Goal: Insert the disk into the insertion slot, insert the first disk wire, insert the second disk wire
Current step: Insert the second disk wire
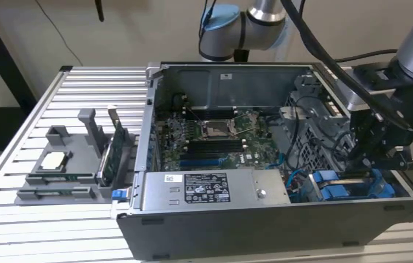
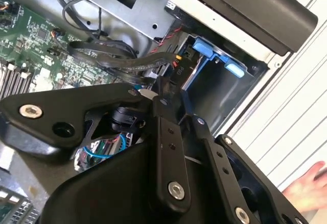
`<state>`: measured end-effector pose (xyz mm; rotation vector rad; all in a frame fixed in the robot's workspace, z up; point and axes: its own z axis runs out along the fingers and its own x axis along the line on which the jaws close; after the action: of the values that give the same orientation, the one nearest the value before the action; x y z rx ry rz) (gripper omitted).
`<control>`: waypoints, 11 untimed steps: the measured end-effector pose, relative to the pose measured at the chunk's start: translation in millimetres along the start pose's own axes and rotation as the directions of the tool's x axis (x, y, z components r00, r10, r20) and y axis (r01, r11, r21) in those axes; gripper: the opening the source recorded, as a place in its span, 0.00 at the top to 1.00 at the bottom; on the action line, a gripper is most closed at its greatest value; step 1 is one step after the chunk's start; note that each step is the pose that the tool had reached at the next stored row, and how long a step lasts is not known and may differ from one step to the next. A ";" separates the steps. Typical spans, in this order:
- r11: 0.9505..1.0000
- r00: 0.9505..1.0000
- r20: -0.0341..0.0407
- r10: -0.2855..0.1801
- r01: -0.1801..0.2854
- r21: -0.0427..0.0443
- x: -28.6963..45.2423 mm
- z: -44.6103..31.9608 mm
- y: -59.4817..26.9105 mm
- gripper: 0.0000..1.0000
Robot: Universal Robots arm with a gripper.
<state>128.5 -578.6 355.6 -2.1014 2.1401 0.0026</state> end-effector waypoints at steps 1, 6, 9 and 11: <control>1.000 1.000 0.000 0.000 0.000 0.000 -0.1 -1.1 -0.1 0.76; 1.000 1.000 0.000 0.000 0.000 0.000 -0.6 -6.1 -0.6 0.76; 1.000 1.000 0.000 0.000 0.000 0.000 -0.7 -6.5 -0.7 0.76; 1.000 1.000 0.000 0.000 0.000 0.000 -0.7 -6.9 -0.7 0.76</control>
<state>128.6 -578.6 362.6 -2.1013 2.1402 0.0027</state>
